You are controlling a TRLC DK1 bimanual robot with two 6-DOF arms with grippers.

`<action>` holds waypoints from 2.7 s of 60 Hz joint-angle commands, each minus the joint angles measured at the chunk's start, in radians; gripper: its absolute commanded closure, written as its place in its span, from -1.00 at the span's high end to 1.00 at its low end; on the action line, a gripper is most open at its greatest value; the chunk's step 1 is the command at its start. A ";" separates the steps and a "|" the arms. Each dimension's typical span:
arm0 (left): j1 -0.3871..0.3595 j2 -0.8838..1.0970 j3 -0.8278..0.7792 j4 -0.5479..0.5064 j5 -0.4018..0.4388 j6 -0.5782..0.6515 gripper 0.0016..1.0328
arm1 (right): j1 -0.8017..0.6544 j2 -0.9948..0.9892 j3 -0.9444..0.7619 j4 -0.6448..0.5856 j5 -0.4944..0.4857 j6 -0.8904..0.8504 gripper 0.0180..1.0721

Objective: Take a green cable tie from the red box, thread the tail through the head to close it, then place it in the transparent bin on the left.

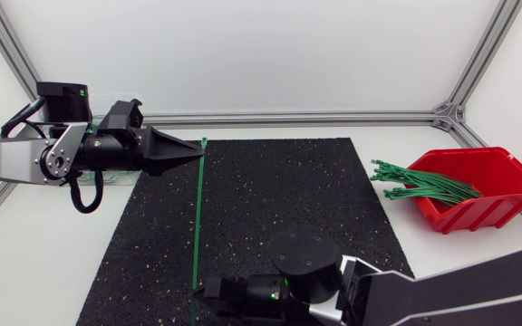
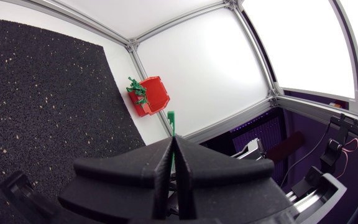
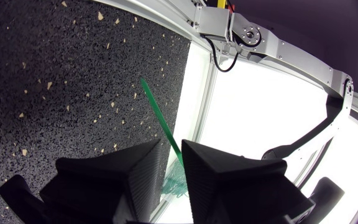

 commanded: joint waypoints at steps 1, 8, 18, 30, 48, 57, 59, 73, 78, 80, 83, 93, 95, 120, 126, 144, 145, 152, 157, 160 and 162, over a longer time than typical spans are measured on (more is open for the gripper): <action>-0.007 -0.024 -0.009 -0.003 0.012 -0.023 -0.92 | -0.002 0.008 0.017 0.009 0.007 0.005 -0.63; -0.007 -0.026 -0.009 -0.003 0.012 -0.023 -0.92 | -0.003 0.009 0.012 0.012 0.008 0.003 -0.89; -0.007 -0.030 -0.009 -0.003 0.012 -0.023 -0.92 | 0.000 0.003 -0.003 0.026 0.014 0.012 -0.89; -0.005 -0.067 -0.035 0.003 0.007 -0.010 -0.92 | 0.010 -0.054 -0.026 0.034 0.001 0.146 -0.89; 0.001 -0.174 -0.104 0.038 -0.014 -0.003 -0.92 | 0.026 -0.153 -0.020 0.046 -0.006 0.578 -0.89; 0.001 -0.266 -0.153 0.043 -0.025 -0.004 -0.92 | 0.050 -0.207 -0.013 -0.021 -0.001 0.750 -0.89; 0.001 -0.286 -0.161 0.043 -0.031 -0.004 -0.92 | 0.058 -0.215 -0.014 -0.032 -0.001 0.782 -0.89; -0.019 -0.429 -0.219 0.033 -0.090 -0.027 -0.92 | 0.067 -0.317 -0.002 -0.155 -0.061 1.045 -0.89; -0.034 -0.455 -0.230 0.033 -0.108 -0.044 -0.92 | 0.067 -0.370 0.010 -0.232 -0.104 1.141 -0.89; -0.042 -0.464 -0.236 0.033 -0.117 -0.046 -0.92 | 0.064 -0.388 0.017 -0.261 -0.122 1.178 -0.89; -0.065 -0.483 -0.246 0.035 -0.146 -0.049 -0.92 | 0.060 -0.416 0.041 -0.339 -0.150 1.233 -0.89; -0.140 -0.556 -0.276 0.053 -0.223 -0.052 -0.92 | 0.032 -0.505 0.130 -0.572 -0.292 1.443 -0.89; -0.159 -0.567 -0.284 0.059 -0.241 -0.052 -0.92 | 0.032 -0.514 0.144 -0.598 -0.306 1.480 -0.89; -0.312 -0.762 -0.351 0.098 -0.438 -0.188 -0.92 | 0.003 -0.598 0.282 -0.894 -0.377 1.876 -0.89; -0.350 -0.797 -0.356 0.098 -0.485 -0.219 -0.92 | -0.013 -0.637 0.280 -0.907 -0.407 2.003 -0.89; -0.553 -0.866 -0.388 0.075 -0.674 -0.248 -0.92 | -0.080 -0.689 0.322 -0.928 -0.558 2.309 -0.89; -0.558 -0.868 -0.390 0.075 -0.677 -0.248 -0.92 | -0.080 -0.689 0.326 -0.936 -0.561 2.315 -0.89; -0.556 -0.868 -0.394 0.076 -0.691 -0.245 -0.92 | -0.082 -0.687 0.369 -0.965 -0.582 2.365 -0.89; -0.561 -0.874 -0.400 0.079 -0.697 -0.242 -0.92 | -0.082 -0.687 0.405 -0.989 -0.584 2.385 -0.89; -0.562 -0.875 -0.399 0.084 -0.699 -0.242 -0.92 | -0.085 -0.680 0.423 -0.999 -0.584 2.411 -0.89; -0.562 -0.879 -0.399 0.086 -0.700 -0.242 -0.92 | -0.088 -0.675 0.434 -1.003 -0.584 2.430 -0.89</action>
